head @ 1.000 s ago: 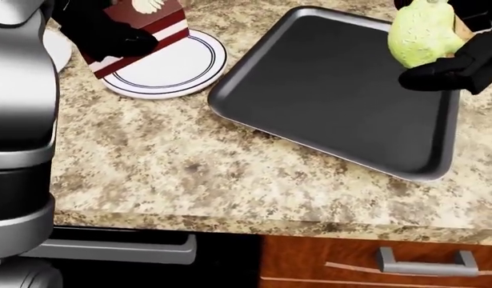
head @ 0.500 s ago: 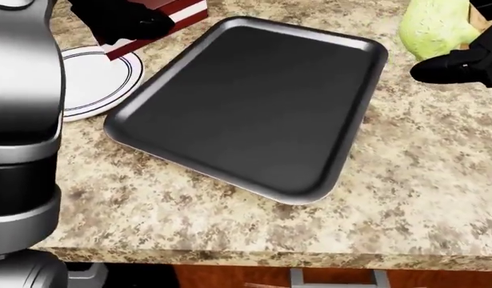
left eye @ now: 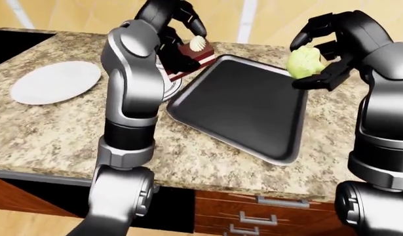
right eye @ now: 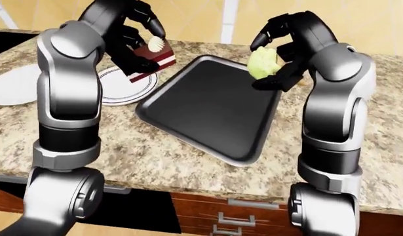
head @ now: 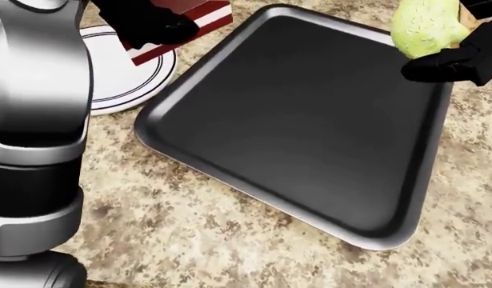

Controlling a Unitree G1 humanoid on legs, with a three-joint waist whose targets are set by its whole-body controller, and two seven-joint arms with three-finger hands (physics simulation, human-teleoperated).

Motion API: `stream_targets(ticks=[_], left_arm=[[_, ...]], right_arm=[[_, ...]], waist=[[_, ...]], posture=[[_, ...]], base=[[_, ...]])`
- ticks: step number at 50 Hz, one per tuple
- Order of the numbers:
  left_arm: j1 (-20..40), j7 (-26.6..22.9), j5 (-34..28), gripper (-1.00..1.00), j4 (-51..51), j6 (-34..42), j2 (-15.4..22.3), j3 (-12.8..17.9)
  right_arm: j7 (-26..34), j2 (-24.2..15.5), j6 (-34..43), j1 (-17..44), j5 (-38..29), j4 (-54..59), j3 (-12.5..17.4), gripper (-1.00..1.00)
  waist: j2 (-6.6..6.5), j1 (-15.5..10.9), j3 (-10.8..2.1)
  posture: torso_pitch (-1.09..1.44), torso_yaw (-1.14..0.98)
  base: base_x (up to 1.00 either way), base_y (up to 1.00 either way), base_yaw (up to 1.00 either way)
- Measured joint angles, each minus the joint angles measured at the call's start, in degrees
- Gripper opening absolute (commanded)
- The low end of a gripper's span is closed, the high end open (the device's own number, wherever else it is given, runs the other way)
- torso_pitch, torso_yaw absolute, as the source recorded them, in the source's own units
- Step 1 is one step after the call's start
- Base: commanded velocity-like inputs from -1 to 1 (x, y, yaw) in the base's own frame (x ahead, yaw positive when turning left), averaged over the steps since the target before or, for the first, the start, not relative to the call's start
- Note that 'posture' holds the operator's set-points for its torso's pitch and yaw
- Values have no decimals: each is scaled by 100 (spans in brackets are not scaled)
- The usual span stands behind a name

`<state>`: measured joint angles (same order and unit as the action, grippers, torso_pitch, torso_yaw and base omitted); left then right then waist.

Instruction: Move the dessert items from the plate to the tray.

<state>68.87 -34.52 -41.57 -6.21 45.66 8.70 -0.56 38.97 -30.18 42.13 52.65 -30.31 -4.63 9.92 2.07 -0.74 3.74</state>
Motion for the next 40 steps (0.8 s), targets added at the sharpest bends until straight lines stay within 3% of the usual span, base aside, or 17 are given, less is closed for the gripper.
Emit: stream_targets(ticks=[14, 21, 29, 40], left_arm=[[-211, 846, 79, -100, -993, -498, -735, -297], [-483, 1394, 122, -100, -1715, -948, -828, -289], [-591, 1608, 129, -100, -1949, -1170, -894, -322], [-152, 2270, 569, -98, -3303, -1804, -938, -145]], right_arm=[[-25, -138, 39, 74, 94, -67, 72, -98], [-92, -112, -4, -19, 149, -40, 71, -98], [-145, -66, -31, -83, 183, -44, 46, -98], [-223, 10, -120, -115, 193, 18, 24, -98]], waist=[[24, 14, 13], [64, -2, 23], [97, -27, 13], [115, -33, -46]], posture=[[0, 0], [0, 0], [0, 0], [0, 0]], base=[[0, 0, 0], [0, 0, 0], [0, 0, 0], [0, 0, 0]])
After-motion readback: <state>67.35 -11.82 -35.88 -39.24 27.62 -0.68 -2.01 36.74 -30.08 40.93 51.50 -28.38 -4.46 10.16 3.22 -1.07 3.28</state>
